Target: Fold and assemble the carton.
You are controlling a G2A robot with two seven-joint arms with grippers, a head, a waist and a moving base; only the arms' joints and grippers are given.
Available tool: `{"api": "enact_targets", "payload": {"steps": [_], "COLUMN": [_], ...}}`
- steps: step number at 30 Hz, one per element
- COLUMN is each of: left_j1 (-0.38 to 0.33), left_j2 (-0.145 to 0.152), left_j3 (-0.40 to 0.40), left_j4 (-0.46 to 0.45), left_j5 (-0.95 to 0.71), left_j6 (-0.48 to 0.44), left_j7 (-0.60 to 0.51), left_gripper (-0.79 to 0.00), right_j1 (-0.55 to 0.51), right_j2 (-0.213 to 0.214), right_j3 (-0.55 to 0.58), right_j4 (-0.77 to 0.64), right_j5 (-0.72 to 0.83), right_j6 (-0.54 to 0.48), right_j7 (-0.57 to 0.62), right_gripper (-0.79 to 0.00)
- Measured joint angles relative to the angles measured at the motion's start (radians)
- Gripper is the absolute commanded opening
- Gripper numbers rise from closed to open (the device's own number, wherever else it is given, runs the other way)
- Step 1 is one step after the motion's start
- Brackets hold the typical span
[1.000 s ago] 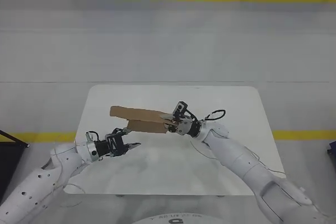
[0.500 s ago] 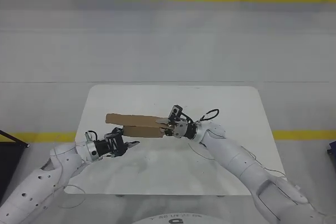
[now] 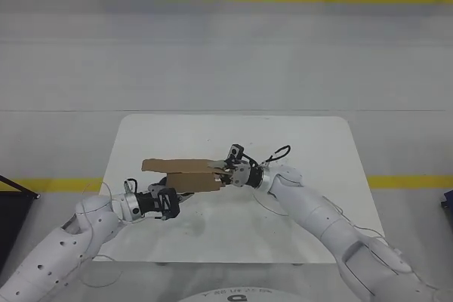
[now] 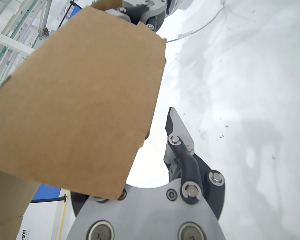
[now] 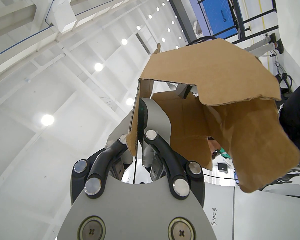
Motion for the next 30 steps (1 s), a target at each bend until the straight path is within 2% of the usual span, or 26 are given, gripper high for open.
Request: {"api": "enact_targets", "payload": {"steps": [2, 5, 6, 7, 8, 10, 11, 19, 23, 27, 30], "left_j1": [0.001, 0.005, 0.007, 0.009, 0.012, 0.017, 0.02, 0.033, 0.046, 0.052, 0.054], "left_j2": [-0.002, -0.002, -0.002, -0.002, -0.002, -0.002, -0.002, 0.002, 0.009, 0.016, 0.016], "left_j3": [0.001, -0.005, -0.007, -0.01, -0.013, -0.018, -0.022, -0.081, -0.118, -0.151, -0.157], "left_j4": [-0.005, -0.01, -0.012, -0.014, -0.016, -0.019, -0.019, 0.029, 0.04, 0.044, 0.046], "left_j5": [0.006, 0.011, 0.013, 0.014, 0.015, 0.014, 0.008, -0.114, -0.2, -0.276, -0.306], "left_j6": [0.001, 0.0, 0.0, -0.001, -0.001, -0.003, -0.006, -0.072, -0.173, -0.294, -0.316], "left_j7": [0.005, 0.014, 0.017, 0.019, 0.022, 0.028, 0.033, 0.089, 0.123, 0.089, 0.072], "left_gripper": [-0.714, -0.785, -0.785, -0.785, -0.785, -0.785, -0.785, -0.785, -0.785, -0.785, -0.785], "right_j1": [0.003, 0.006, 0.006, 0.007, 0.007, 0.007, 0.007, -0.027, -0.077, -0.14, -0.156], "right_j2": [-0.004, -0.01, -0.012, -0.013, -0.015, -0.018, -0.019, -0.004, 0.021, 0.043, 0.045], "right_j3": [0.002, 0.006, 0.007, 0.008, 0.009, 0.013, 0.016, 0.103, 0.19, 0.287, 0.309], "right_j4": [0.01, 0.025, 0.028, 0.031, 0.034, 0.039, 0.042, 0.048, 0.027, -0.027, -0.048], "right_j5": [0.001, 0.001, 0.001, 0.001, 0.001, 0.001, 0.003, 0.054, 0.084, 0.147, 0.199], "right_j6": [0.001, -0.005, -0.005, -0.006, -0.006, -0.008, -0.012, -0.074, -0.133, -0.179, -0.175], "right_j7": [-0.002, -0.008, -0.008, -0.008, -0.008, -0.004, 0.0, 0.083, 0.125, 0.181, 0.21], "right_gripper": [-0.785, -0.785, -0.76, -0.69, -0.594, -0.308, 0.0, 0.0, 0.0, 0.0, 0.0]}}
